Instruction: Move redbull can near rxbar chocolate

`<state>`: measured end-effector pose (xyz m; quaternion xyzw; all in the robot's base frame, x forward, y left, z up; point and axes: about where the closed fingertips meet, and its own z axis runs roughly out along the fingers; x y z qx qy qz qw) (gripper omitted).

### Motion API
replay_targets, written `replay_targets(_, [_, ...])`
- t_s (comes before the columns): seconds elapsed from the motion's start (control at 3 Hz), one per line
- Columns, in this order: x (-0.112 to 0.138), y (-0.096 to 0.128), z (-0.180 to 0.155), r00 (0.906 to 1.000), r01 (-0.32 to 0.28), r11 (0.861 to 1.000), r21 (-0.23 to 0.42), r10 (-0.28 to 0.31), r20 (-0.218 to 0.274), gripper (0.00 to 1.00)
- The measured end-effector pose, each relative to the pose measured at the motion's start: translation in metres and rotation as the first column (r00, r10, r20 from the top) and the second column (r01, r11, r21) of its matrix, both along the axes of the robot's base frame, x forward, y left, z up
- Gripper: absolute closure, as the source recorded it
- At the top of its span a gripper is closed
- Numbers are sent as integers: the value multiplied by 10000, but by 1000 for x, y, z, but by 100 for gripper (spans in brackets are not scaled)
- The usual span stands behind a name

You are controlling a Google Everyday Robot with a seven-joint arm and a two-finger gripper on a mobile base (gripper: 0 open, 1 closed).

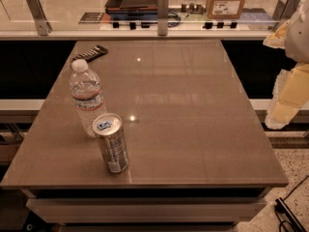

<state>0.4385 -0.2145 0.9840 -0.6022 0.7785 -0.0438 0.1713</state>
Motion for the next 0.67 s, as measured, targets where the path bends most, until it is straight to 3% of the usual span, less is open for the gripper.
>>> replay_targets(0.67, [-2,3,4,9999,-70,9998,212,68,87,0])
